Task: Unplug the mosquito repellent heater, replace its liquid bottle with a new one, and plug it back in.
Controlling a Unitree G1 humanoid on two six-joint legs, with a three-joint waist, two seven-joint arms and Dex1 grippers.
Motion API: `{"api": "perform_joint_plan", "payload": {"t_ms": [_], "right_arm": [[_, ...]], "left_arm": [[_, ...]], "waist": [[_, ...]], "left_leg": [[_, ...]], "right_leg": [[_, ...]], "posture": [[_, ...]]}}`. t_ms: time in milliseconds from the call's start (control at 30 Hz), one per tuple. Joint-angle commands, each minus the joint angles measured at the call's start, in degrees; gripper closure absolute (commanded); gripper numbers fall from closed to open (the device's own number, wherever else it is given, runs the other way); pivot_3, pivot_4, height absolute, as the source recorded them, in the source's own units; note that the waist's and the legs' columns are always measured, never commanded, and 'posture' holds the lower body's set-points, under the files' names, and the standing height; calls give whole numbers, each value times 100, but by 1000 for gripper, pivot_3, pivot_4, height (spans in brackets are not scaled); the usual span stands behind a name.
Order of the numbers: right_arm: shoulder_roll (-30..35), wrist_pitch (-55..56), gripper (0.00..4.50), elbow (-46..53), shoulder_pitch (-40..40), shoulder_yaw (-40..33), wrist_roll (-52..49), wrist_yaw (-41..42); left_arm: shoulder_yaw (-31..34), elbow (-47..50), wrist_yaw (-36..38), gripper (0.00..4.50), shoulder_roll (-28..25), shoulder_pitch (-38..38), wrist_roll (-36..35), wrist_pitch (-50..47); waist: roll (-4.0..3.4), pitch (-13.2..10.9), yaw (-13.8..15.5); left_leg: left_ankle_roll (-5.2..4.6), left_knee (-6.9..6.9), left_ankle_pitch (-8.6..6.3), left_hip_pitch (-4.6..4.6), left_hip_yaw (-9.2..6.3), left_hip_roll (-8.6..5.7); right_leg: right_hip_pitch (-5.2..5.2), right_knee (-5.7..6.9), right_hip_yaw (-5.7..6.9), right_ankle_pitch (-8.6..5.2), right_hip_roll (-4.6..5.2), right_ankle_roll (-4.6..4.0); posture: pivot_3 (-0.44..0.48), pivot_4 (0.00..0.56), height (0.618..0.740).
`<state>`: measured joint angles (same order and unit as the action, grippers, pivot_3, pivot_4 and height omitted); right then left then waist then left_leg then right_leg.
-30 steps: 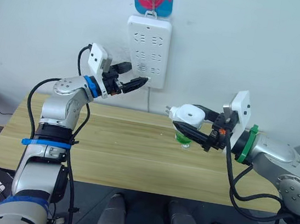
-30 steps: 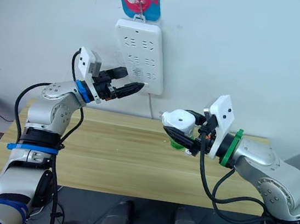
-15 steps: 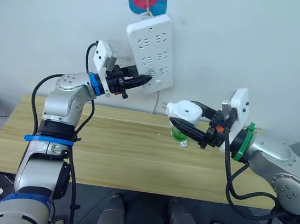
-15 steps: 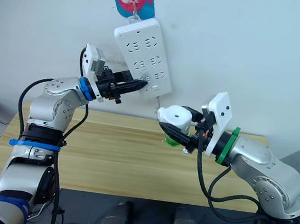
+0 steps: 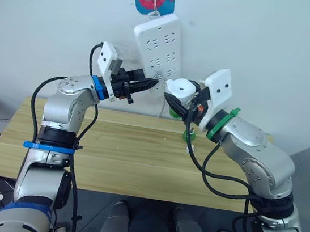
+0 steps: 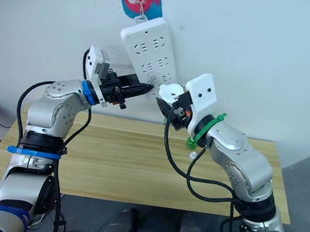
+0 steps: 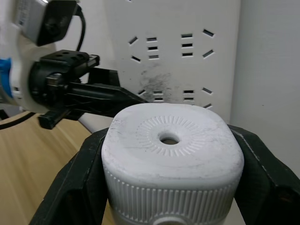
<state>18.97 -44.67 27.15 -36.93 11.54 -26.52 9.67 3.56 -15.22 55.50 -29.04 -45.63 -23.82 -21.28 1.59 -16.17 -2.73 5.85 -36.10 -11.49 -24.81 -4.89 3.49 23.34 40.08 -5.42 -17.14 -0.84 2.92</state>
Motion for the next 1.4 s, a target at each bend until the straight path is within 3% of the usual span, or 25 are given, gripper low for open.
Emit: {"api": "perform_joint_plan", "payload": {"t_ms": [33,833,1400], "right_arm": [[-93,355,1449,148,-91,-62,306,54],[-546,416,1460,-143,-202,-95,1170,277],[-1213,414,1460,-1130,-642,151,1820,121]], "left_arm": [[18,130,-193,3163,-44,37,98,-92],[-33,135,-163,3164,-18,20,118,-116],[-64,404,-95,3168,115,143,-20,-423]], "waist": [[0,0,-1],[0,0,-5],[0,2,-89]], "left_leg": [[0,0,0,0,0,0],[0,0,0,0,0,0],[-2,-4,5,19,3,1]], "right_leg": [[0,0,0,0,0,0],[0,1,1,0,0,0],[0,37,-6,1,-3,-2]], "posture": [[-48,240,735],[-57,239,735],[-59,237,735]]}}
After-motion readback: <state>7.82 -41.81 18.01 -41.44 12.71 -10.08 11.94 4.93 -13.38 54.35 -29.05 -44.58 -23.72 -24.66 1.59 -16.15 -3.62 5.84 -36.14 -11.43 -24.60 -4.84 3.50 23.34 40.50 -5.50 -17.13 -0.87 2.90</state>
